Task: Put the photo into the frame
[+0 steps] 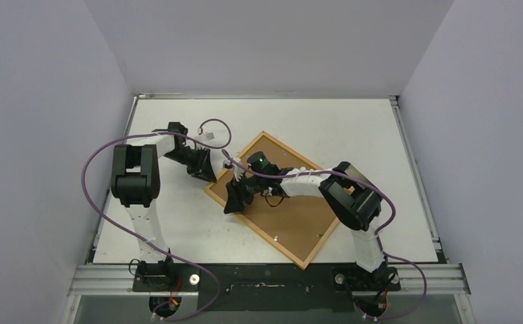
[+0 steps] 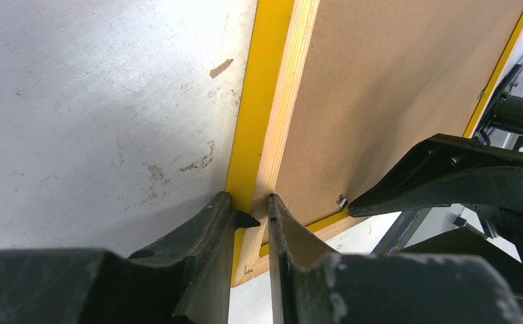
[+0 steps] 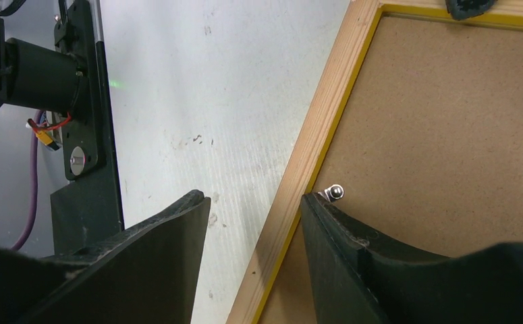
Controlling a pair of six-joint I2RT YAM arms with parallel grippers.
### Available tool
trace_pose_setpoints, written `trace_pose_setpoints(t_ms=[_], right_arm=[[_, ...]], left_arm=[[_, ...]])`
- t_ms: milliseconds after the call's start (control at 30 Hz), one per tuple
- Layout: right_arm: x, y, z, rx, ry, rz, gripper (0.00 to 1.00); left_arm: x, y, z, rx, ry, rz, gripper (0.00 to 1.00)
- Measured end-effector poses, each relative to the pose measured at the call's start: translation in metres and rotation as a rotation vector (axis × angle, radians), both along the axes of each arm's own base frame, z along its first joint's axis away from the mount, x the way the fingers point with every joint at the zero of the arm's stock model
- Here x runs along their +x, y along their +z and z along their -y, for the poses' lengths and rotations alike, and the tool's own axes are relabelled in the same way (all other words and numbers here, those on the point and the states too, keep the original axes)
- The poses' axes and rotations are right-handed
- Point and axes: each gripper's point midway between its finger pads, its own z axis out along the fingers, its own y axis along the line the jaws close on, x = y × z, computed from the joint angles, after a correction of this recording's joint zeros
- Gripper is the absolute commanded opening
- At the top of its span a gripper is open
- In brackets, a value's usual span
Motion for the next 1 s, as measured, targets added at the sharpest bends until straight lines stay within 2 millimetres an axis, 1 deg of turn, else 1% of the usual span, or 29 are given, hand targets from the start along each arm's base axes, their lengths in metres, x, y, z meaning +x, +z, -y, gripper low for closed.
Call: trace_pose_setpoints(t_ms=[300,400,500,633,733,867,1000], right_arm=[[0.002,0.007,-0.01,0.034,-0.031,-0.004,0.52],[-0.001,0.005,-0.012,0.039,-0.039,-0.006,0.52],[0.0,0.005,-0.012,0.046,-0.051,-0.005,0.53],[0.002,0.006,-0.002,0.034,-0.099,-0.009,0.54],[0.011,0.006,0.009,0.019,-0.157,-0.016,0.55],[0.02,-0.003,0.022,-0.009,-0.224,-0.04,0.55],[0.021,-0.003,0.022,-0.005,-0.241,-0.058,0.55]], left_arm=[[0.0,0.0,0.0,0.0,0.0,0.0,0.18],[0.0,0.0,0.0,0.0,0.0,0.0,0.18],[0.0,0.0,0.0,0.0,0.0,0.0,0.17],[0.0,0.0,0.0,0.0,0.0,0.001,0.17],[0.0,0.0,0.0,0.002,-0.001,0.002,0.17],[0.0,0.0,0.0,0.003,0.0,0.003,0.17],[0.0,0.001,0.0,0.003,-0.001,0.004,0.17]])
